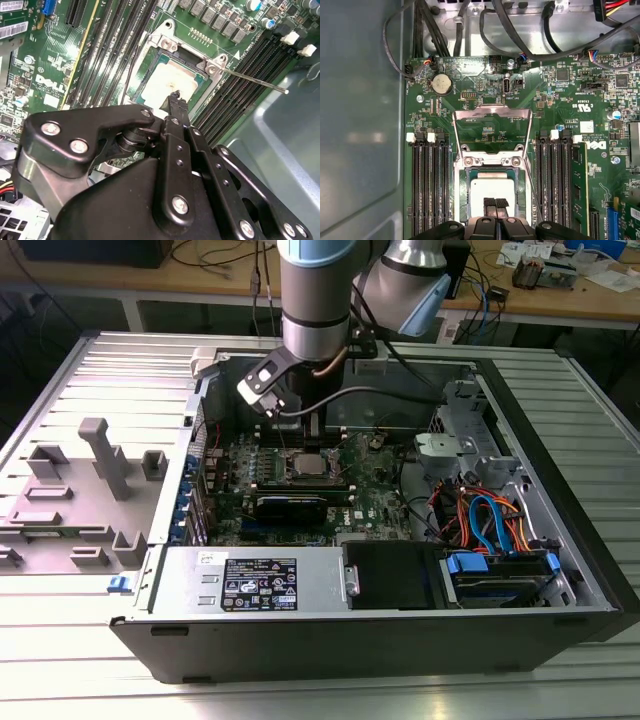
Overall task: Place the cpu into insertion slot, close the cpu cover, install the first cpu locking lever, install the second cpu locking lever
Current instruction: 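Close the cpu cover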
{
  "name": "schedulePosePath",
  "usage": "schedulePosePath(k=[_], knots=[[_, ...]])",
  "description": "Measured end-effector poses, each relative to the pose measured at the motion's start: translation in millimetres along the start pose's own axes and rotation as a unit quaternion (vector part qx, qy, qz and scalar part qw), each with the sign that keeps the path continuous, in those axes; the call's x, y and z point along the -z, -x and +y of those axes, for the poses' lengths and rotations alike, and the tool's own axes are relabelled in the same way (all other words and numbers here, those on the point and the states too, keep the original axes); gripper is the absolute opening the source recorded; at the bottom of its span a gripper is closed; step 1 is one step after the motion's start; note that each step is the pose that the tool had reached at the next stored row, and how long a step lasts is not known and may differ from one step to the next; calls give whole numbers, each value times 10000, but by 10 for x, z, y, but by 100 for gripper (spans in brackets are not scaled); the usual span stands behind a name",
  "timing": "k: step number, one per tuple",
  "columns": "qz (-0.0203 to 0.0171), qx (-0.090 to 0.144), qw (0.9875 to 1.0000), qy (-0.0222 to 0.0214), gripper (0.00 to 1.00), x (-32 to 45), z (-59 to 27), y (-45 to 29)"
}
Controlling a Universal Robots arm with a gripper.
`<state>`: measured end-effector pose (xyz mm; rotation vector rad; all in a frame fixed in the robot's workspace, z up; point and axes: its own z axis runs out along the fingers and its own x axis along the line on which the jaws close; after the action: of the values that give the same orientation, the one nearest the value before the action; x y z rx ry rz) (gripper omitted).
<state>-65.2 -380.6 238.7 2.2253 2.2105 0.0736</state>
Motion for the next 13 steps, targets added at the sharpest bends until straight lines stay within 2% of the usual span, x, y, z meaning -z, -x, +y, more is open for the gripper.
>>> schedulePosePath(k=[13], knots=[[-1,0,10000,-1,11,80,3,-2]])
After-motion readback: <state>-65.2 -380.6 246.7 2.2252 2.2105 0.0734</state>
